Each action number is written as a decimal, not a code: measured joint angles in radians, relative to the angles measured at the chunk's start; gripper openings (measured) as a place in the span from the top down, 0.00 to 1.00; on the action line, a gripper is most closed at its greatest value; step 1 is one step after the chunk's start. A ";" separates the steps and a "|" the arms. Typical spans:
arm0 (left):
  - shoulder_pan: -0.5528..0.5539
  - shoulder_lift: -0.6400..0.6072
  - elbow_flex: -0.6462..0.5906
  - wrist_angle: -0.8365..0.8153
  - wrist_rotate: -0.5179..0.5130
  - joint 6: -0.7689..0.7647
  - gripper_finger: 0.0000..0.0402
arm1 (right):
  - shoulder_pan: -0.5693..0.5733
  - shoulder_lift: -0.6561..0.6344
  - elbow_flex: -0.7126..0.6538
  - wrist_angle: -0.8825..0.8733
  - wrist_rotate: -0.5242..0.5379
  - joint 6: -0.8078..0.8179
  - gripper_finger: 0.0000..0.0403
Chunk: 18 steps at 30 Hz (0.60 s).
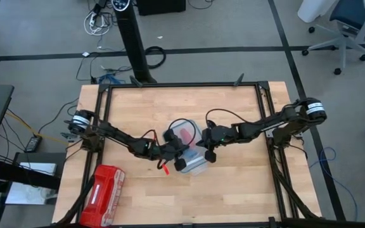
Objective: Roll bandage
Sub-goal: Close the transparent container
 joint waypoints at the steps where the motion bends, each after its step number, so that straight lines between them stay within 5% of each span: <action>1: 0.000 0.001 0.000 0.003 -0.002 0.006 1.00 | 0.000 -0.010 -0.002 -0.003 0.002 0.001 1.00; 10: -0.021 0.003 0.000 0.046 -0.027 0.040 1.00 | 0.002 -0.181 -0.011 -0.050 0.101 -0.004 1.00; 18: -0.021 0.002 0.000 0.042 0.059 0.119 1.00 | -0.020 -0.173 -0.010 -0.177 0.134 0.034 1.00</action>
